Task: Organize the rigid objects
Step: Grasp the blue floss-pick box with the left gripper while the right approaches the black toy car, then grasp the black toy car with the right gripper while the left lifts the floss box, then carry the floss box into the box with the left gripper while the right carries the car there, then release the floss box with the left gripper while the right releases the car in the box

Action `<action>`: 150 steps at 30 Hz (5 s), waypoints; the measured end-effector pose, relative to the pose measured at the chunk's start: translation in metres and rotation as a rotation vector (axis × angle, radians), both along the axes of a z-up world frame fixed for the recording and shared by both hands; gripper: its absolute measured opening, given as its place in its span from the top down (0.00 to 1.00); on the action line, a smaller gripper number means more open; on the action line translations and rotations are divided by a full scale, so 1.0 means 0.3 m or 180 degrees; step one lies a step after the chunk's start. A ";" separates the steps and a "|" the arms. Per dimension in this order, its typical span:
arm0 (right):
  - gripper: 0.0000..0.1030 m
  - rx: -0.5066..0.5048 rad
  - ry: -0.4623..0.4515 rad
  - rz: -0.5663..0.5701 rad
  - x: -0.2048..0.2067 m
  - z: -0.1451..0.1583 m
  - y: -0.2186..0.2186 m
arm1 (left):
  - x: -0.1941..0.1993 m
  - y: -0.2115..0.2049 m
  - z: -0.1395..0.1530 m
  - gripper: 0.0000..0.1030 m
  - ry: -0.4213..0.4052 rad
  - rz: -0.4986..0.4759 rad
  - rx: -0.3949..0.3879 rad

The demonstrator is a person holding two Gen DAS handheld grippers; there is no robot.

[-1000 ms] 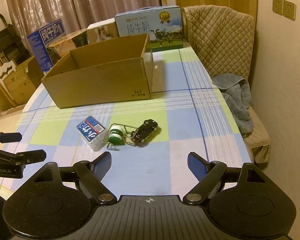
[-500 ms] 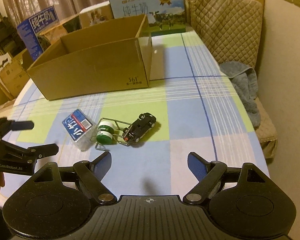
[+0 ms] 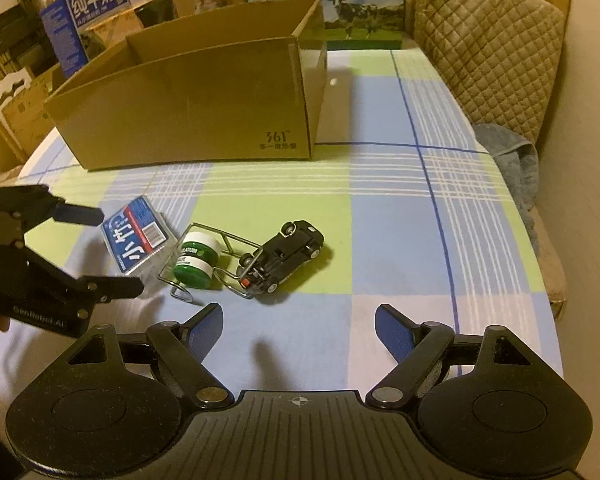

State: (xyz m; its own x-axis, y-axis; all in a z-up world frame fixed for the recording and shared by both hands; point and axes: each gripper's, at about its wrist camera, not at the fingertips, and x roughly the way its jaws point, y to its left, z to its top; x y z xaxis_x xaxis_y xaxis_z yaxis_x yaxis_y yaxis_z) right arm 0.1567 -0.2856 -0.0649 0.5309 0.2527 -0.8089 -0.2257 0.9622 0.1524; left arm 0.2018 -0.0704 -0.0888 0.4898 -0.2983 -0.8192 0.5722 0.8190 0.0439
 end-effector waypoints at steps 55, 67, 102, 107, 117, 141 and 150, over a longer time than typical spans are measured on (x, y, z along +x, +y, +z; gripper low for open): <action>0.37 -0.0152 0.0028 0.0570 0.087 0.054 -0.033 | -0.116 0.112 0.144 0.19 0.0085 0.0922 -0.0256; 0.37 0.0181 -0.0146 0.0430 0.030 0.252 0.078 | -0.158 0.177 0.349 0.19 -0.0147 0.1202 -0.0288; 0.37 0.0178 -0.0500 0.0238 0.640 0.417 0.281 | 0.466 0.356 0.532 0.19 -0.0350 0.1442 -0.0344; 0.37 0.0147 -0.0374 0.0227 0.681 0.334 0.290 | 0.507 0.353 0.445 0.19 -0.0244 0.1439 -0.0299; 0.37 0.0125 -0.0282 0.0218 0.706 0.268 0.295 | 0.537 0.336 0.367 0.18 -0.0197 0.1441 -0.0278; 0.37 0.0154 -0.0267 0.0191 0.689 0.281 0.299 | 0.501 0.321 0.423 0.16 -0.0324 0.1383 -0.0184; 0.36 0.0235 -0.0380 0.0160 0.695 0.283 0.287 | 0.498 0.320 0.428 0.14 -0.0347 0.1381 -0.0165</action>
State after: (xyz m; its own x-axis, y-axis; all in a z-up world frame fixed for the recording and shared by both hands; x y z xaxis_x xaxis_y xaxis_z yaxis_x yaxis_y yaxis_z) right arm 0.3651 -0.1997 0.0199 0.6073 0.3378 -0.7191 -0.2941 0.9364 0.1914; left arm 0.3512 0.0256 0.0396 0.6613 -0.0856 -0.7452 0.1698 0.9848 0.0375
